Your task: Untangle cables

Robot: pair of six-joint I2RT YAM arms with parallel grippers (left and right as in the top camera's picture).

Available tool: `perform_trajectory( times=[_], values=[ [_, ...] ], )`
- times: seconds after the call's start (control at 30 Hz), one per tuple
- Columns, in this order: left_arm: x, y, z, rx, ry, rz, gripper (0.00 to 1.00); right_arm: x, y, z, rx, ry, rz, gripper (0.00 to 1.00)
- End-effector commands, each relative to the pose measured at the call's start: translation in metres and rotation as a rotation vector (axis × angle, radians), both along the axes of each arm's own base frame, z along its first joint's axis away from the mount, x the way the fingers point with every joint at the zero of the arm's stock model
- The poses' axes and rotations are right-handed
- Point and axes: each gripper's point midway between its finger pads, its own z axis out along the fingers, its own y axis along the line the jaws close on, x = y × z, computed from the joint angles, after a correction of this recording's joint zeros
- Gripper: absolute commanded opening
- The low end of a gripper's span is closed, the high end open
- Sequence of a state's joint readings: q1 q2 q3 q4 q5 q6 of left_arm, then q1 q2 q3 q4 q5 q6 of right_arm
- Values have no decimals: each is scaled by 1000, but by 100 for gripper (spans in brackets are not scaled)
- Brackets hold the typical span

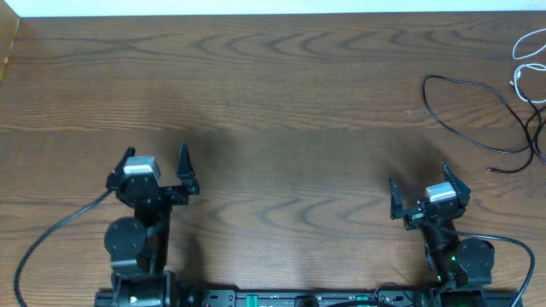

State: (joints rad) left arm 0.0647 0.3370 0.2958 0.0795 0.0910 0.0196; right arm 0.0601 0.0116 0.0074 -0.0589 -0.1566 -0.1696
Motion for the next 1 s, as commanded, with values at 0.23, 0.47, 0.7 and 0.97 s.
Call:
perform_trajectory(
  times=[0.23, 0.47, 0.7, 0.97],
  values=[
    [-14, 7, -36, 15, -48, 63, 96, 0, -3, 0, -4, -1, -14, 99],
    [-17, 7, -60, 15, -61, 63, 96, 0, -3, 0, -4, -1, -14, 99],
    [-18, 8, -76, 73, 5, 65, 96, 0, -3, 0, -4, -1, -14, 99],
    [-20, 5, -103, 78, 113, 48, 96, 0, -3, 0, -4, -1, -14, 99]
  ],
)
